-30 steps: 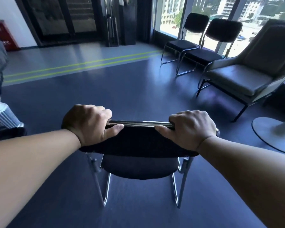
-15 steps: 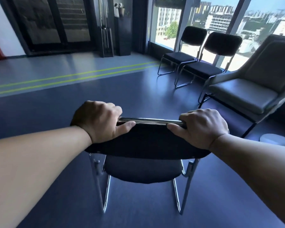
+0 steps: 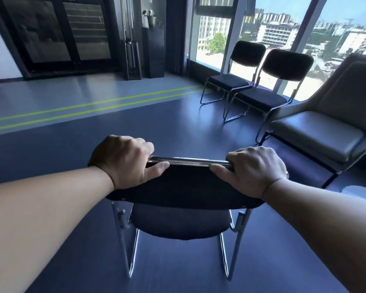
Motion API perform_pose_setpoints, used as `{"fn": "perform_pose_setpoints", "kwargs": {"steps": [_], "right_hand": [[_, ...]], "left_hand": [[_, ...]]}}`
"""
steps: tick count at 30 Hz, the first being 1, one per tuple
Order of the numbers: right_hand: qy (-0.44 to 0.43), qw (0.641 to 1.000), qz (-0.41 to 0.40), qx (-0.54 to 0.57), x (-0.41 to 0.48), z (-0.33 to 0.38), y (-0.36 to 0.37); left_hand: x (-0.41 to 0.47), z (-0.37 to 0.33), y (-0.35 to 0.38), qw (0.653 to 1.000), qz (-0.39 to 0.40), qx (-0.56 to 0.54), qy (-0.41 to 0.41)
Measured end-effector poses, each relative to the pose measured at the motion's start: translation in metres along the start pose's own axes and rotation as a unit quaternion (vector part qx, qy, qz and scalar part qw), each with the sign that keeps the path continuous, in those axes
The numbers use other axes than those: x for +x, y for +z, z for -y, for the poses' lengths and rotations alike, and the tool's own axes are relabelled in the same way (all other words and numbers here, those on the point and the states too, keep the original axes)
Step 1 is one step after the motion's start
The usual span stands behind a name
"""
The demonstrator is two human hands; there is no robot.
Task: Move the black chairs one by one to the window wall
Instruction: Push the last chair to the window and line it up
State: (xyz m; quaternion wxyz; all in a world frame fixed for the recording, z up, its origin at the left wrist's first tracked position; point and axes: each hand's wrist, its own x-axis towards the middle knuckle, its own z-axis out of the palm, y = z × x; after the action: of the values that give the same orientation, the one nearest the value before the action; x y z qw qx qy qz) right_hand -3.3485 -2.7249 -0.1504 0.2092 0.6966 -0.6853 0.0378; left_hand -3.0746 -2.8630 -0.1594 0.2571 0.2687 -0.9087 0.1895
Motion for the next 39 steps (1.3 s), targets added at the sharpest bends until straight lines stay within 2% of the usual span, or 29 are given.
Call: {"fn": "perform_pose_setpoints", "kwargs": {"steps": [20, 33, 39], "right_hand": [[-0.037, 0.999, 0.005, -0.006, 0.235, -0.118, 0.118], [-0.040, 0.999, -0.008, 0.016, 0.361, -0.153, 0.178], [-0.027, 1.000, -0.004, -0.005, 0.443, -0.166, 0.208]], "left_hand": [[0.171, 0.106, 0.146, 0.998, 0.019, 0.029, -0.049], [0.250, 0.190, 0.227, 0.998, 0.024, 0.034, -0.056], [0.303, 0.252, 0.277, 0.998, 0.010, 0.034, -0.050]]}}
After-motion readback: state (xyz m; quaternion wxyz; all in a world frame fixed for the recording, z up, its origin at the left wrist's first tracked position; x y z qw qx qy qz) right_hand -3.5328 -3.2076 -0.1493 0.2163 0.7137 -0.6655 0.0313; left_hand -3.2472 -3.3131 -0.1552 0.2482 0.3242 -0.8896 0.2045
